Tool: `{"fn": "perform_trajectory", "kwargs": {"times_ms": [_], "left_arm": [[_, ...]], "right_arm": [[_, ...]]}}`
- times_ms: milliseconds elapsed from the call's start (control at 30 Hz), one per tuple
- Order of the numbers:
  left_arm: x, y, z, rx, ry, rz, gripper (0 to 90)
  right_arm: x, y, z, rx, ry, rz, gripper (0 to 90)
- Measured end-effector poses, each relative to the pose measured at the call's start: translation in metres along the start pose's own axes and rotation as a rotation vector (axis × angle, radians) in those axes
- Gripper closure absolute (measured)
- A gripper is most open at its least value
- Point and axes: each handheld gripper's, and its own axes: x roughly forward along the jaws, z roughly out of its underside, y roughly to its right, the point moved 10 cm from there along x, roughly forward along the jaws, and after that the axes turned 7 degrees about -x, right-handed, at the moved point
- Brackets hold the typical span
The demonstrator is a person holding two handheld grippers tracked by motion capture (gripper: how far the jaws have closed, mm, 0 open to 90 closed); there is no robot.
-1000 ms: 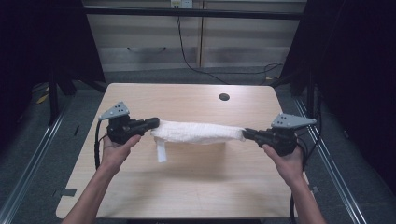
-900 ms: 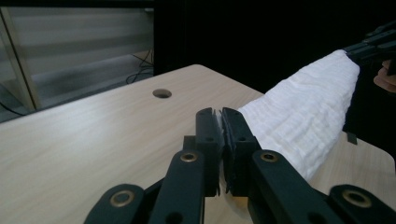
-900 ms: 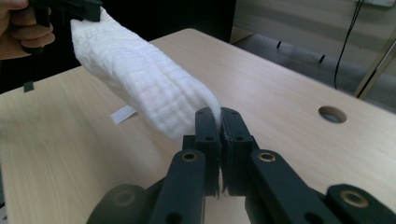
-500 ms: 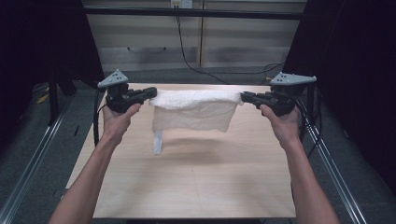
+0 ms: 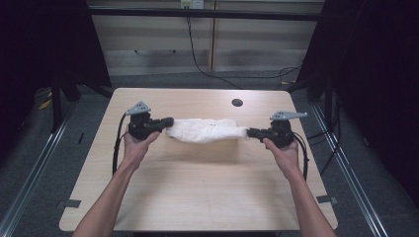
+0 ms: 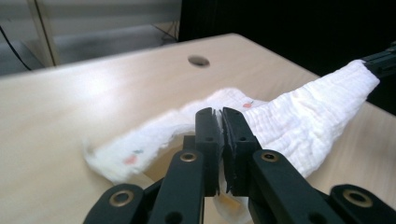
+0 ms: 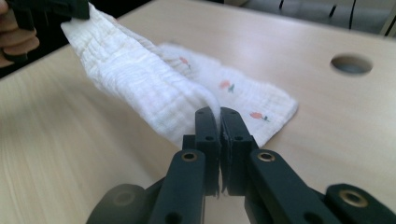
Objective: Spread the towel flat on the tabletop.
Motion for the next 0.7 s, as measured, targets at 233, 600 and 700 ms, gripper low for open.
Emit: {"fn": "perform_trajectory", "kwargs": {"times_ms": [233,600,700], "left_arm": [[-0.007,0.010,0.044,0.065,-0.088,-0.003,85.8],[-0.027,0.030,0.069,0.106,-0.125,0.050,77.2],[-0.029,0.031,0.077,0.104,-0.142,0.060,76.7]], "right_arm": [[0.004,-0.024,0.051,-0.008,-0.087,-0.043,87.4],[0.004,-0.051,0.091,-0.027,-0.161,-0.082,86.2],[0.003,-0.056,0.094,-0.035,-0.168,-0.093,84.9]]}}
